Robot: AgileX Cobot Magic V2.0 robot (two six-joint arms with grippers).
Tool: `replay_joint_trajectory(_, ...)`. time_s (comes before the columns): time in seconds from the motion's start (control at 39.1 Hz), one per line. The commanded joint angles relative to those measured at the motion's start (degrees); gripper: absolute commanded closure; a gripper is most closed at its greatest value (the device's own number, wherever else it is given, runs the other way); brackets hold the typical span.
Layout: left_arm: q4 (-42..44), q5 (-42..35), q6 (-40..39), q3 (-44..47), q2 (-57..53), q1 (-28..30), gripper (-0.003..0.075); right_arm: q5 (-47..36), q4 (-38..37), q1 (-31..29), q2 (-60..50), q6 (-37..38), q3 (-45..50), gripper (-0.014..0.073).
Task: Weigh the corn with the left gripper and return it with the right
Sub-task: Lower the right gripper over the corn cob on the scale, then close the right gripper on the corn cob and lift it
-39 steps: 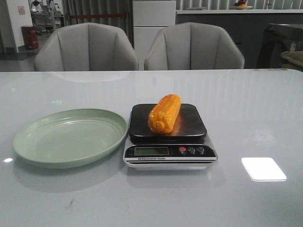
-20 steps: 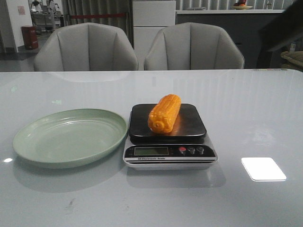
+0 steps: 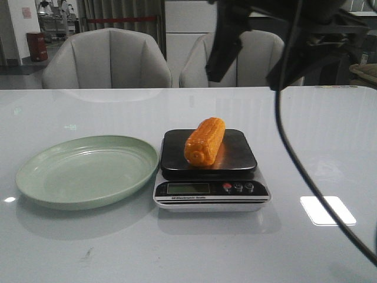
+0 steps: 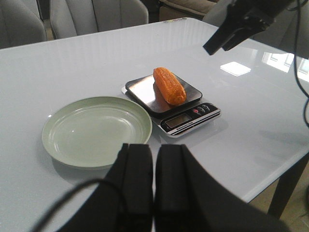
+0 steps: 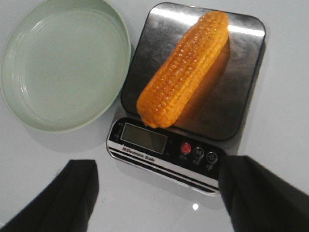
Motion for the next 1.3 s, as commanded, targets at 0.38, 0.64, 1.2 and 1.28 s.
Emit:
replay_joint_trajectory(0.38, -0.58, -4.1, -0.07, -1.39, -0.36, -0.19, 0.0599, 10.38, -4.38, 0.78, 19.63, 18.23, -23.26, -0.0015)
replay_joint_trajectory(0.64, -0.58, -4.1, -0.07, -1.39, -0.36, -0.19, 0.0599, 15.24, -7.11, 0.72, 27.17, 22.88, -29.21, -0.0015)
replay_joint_trajectory(1.2, -0.58, -4.1, -0.07, -1.21, -0.36, -0.19, 0.0599, 16.35, -6.91, 3.67, 30.86, 23.44, -39.11, 0.0283)
replay_joint_trajectory(1.28, -0.58, -4.1, -0.07, -1.21, -0.36, -0.19, 0.0599, 14.93, -6.91, 5.81, 30.86, 23.11, -40.07, 0.0283)
